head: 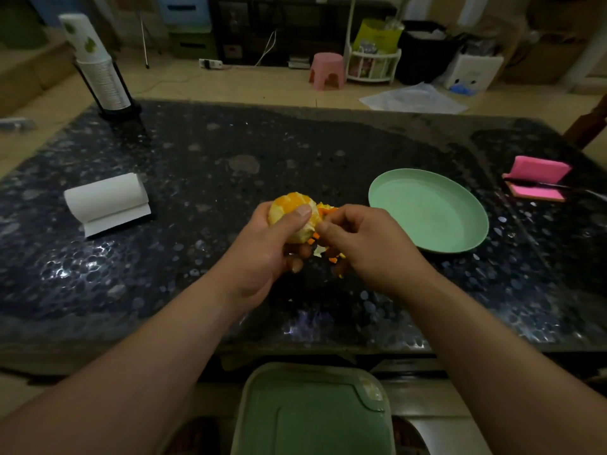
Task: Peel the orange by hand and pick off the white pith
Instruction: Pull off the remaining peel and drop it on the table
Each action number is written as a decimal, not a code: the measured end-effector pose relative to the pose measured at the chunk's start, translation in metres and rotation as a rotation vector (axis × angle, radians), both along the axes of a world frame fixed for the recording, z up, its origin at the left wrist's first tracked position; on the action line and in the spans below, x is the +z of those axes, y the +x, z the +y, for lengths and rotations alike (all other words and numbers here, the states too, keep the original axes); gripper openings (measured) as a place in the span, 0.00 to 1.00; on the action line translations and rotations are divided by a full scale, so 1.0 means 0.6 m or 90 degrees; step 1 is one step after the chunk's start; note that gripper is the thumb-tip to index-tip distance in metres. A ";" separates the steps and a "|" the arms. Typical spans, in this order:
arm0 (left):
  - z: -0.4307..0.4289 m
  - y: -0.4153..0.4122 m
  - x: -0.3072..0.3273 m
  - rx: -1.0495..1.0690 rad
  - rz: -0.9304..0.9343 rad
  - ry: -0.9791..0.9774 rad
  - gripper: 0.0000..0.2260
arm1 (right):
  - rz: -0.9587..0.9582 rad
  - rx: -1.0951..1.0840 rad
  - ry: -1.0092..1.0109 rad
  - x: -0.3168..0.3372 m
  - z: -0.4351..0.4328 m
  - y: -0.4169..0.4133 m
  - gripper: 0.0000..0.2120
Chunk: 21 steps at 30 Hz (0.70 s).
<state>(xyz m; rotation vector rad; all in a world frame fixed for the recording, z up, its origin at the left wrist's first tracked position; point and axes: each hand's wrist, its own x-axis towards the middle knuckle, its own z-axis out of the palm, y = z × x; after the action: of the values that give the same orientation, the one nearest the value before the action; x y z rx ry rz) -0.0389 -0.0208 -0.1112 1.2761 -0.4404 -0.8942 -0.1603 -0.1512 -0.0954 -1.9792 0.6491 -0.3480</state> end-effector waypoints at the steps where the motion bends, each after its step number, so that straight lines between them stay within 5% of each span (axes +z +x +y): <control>1: 0.001 -0.001 0.000 0.000 -0.029 0.008 0.18 | 0.004 0.000 -0.010 0.000 0.000 -0.001 0.09; 9: 0.009 -0.009 -0.007 0.003 -0.297 0.076 0.21 | 0.001 -0.043 -0.132 -0.002 0.008 0.001 0.10; 15: 0.007 -0.016 0.001 0.023 -0.238 0.039 0.19 | -0.053 -0.063 -0.063 0.003 0.014 -0.002 0.07; 21: 0.010 -0.007 0.015 -0.009 -0.046 -0.005 0.18 | -0.104 -0.016 0.010 0.006 0.012 -0.007 0.08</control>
<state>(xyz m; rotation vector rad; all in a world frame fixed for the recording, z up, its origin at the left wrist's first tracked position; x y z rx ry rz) -0.0430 -0.0149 -0.1021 1.3024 -0.5102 -0.8589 -0.1644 -0.1439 -0.0918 -1.9059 0.5710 -0.5127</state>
